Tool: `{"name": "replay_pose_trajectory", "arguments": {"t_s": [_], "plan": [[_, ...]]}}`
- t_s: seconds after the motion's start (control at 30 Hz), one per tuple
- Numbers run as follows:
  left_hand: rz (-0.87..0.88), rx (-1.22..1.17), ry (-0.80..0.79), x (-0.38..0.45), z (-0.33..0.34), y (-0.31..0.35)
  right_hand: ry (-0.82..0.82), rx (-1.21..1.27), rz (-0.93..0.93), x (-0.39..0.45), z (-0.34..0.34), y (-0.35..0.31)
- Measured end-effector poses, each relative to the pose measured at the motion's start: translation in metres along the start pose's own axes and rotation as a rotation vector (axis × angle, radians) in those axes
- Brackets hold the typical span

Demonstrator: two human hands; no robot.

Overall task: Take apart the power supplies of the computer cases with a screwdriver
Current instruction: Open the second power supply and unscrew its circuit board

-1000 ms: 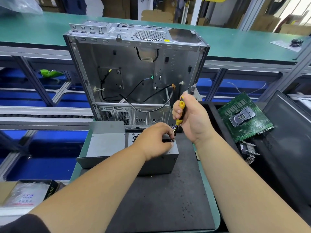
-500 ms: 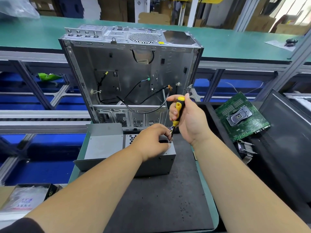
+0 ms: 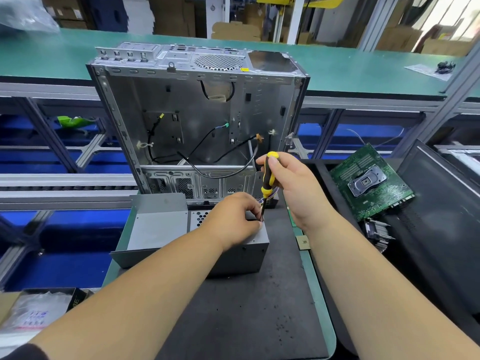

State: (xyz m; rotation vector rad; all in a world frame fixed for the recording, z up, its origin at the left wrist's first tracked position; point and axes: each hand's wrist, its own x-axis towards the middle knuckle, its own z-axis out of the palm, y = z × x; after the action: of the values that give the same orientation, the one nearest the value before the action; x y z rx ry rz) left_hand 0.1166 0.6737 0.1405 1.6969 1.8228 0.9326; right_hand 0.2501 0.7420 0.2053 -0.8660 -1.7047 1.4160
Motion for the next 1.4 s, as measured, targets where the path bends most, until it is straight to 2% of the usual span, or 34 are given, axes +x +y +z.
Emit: {"name": "replay_pose_trajectory", "arguments": {"t_s": [0.2, 0.37, 0.5, 0.6, 0.7, 0.77, 0.87, 1.0, 1.17, 1.4], "plan": [[0.118, 0.397, -0.056, 0.004, -0.004, 0.009, 0.024, -0.148, -0.093, -0.006, -0.009, -0.003], [0.14, 0.494, -0.053, 0.004, 0.0, 0.012, 0.076, -0.26, -0.152, -0.007, -0.016, -0.004], [0.099, 0.496, -0.055, 0.003, -0.003, 0.016, 0.114, -0.229, -0.176, -0.007, -0.023, -0.008], [0.039, 0.419, -0.031, 0.005, -0.004, 0.021, 0.172, -0.206, -0.191, -0.01, -0.033, -0.009], [-0.008, 0.233, -0.023, 0.005, -0.005, 0.022, 0.244, -0.088, -0.19, -0.011, -0.043, -0.011], [-0.058, 0.042, 0.002, 0.004, -0.002, 0.025, 0.313, -0.019, -0.194, -0.012, -0.051, -0.012], [-0.142, -0.369, 0.063, 0.005, 0.009, 0.036, 0.394, 0.092, -0.186, -0.014, -0.065, -0.013], [-0.187, -0.615, 0.104, 0.012, 0.027, 0.053, 0.478, 0.204, -0.206, -0.022, -0.086, -0.013], [-0.234, -0.663, 0.033, 0.02, 0.065, 0.07, 0.568, 0.175, -0.232, -0.036, -0.113, -0.006], [-0.362, -0.466, -0.169, 0.014, 0.151, 0.081, 0.621, 0.187, -0.162, -0.058, -0.155, 0.011]]}}
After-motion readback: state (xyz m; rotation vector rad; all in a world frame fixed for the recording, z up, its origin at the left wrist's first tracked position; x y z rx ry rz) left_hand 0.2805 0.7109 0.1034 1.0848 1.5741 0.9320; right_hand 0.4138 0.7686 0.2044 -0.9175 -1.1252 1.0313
